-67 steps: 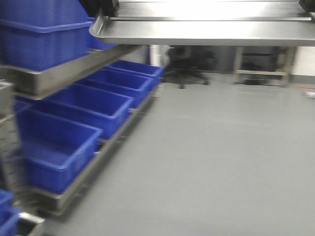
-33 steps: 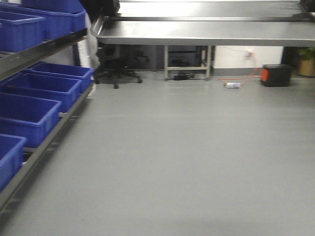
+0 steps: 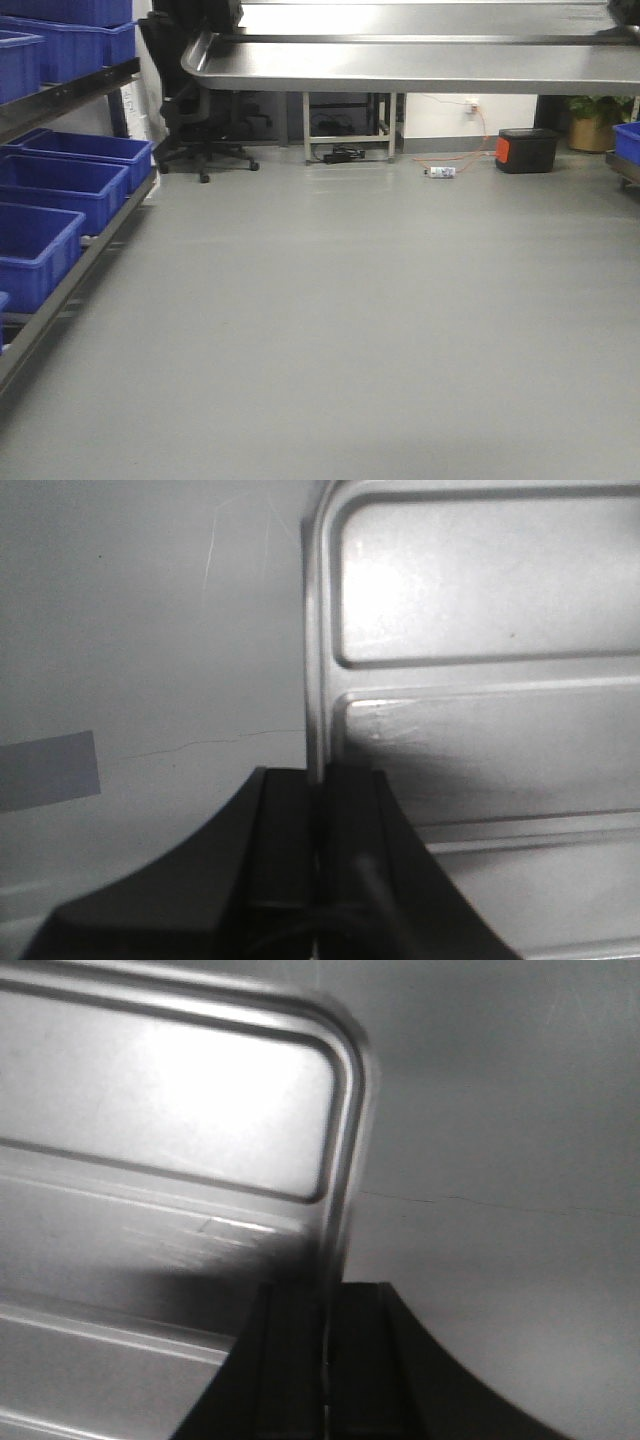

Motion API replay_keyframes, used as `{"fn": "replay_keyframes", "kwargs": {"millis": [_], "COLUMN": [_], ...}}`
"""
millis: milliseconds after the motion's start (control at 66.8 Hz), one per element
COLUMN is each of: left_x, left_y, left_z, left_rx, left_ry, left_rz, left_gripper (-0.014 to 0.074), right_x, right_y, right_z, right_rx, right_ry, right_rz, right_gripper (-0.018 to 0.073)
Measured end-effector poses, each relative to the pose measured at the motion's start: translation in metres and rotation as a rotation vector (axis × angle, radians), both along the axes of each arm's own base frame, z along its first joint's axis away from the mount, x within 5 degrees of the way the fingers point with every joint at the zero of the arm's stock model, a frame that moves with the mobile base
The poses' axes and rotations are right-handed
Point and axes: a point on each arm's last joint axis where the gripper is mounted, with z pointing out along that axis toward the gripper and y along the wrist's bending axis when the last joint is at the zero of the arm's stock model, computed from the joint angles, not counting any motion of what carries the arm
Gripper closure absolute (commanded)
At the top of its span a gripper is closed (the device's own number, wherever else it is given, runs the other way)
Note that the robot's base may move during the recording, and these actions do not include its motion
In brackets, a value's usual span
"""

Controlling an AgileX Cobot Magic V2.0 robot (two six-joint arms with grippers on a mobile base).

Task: Grab silver tray and place in blue box
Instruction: 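Hold the tray with both grippers while the base turns away, then carry the tray with both grippers while driving toward the blue bins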

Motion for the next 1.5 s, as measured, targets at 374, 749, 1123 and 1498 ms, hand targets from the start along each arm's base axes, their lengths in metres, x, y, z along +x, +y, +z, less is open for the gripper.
{"fn": "replay_keyframes", "kwargs": {"millis": [374, 749, 1123, 1498], "left_x": [0.0, -0.0001, -0.0001, -0.0002], "left_y": [0.0, -0.0001, -0.0001, 0.0], "left_z": [0.0, 0.0, 0.0, -0.0001], "left_rx": [0.0, -0.001, -0.001, 0.0], "left_ry": [0.0, 0.001, 0.001, 0.002], "left_rz": [0.0, 0.0, 0.0, 0.0], "left_gripper": [0.0694, 0.0694, 0.0694, 0.0701], "right_x": [0.0, -0.0002, -0.0002, -0.0002], "right_y": [0.0, -0.0001, -0.0001, -0.0001], "right_z": [0.0, -0.0001, -0.0001, -0.0001], "right_rx": [0.0, -0.001, -0.001, -0.001], "right_ry": [0.0, 0.002, 0.002, 0.002], "right_rz": [0.0, 0.0, 0.0, 0.0], "right_gripper": [0.0501, 0.0501, 0.0501, 0.0501]}}
